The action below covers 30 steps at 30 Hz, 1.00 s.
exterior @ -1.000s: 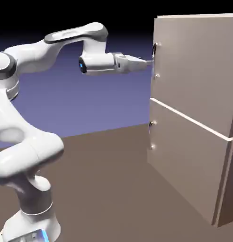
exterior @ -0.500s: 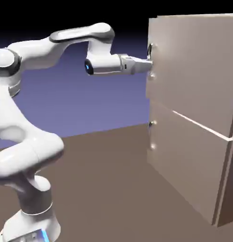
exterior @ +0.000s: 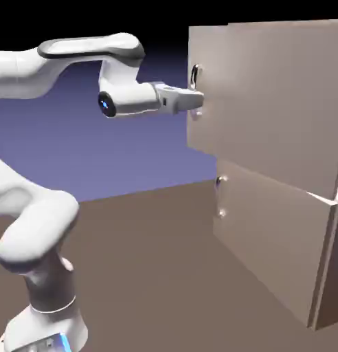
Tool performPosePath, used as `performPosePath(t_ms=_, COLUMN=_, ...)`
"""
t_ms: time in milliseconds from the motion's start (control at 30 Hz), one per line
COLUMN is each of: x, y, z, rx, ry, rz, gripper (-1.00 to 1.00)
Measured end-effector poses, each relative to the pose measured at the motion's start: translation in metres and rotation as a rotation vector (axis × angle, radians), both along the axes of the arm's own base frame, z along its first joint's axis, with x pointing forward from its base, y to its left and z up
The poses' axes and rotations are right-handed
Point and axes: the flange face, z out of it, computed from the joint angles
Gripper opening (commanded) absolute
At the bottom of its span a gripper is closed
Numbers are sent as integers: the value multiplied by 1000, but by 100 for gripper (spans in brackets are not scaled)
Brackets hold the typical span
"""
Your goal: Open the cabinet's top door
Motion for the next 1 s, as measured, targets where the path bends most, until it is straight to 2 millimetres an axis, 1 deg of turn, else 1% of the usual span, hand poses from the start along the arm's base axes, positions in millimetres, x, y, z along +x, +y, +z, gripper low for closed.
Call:
performPosePath(t_ms=267, x=-45, y=-33, z=0, rx=0, ry=0, rz=117, gripper=-100)
performPosePath(t_ms=600, x=-97, y=-85, z=0, rx=0, ry=0, rz=270, gripper=-100)
performPosePath(t_ms=733, x=-111, y=-102, z=0, rx=0, ry=0, rz=318, gripper=-100)
performPosePath(t_ms=1000, x=-132, y=-130, z=0, rx=-1, ry=0, rz=391, gripper=-100)
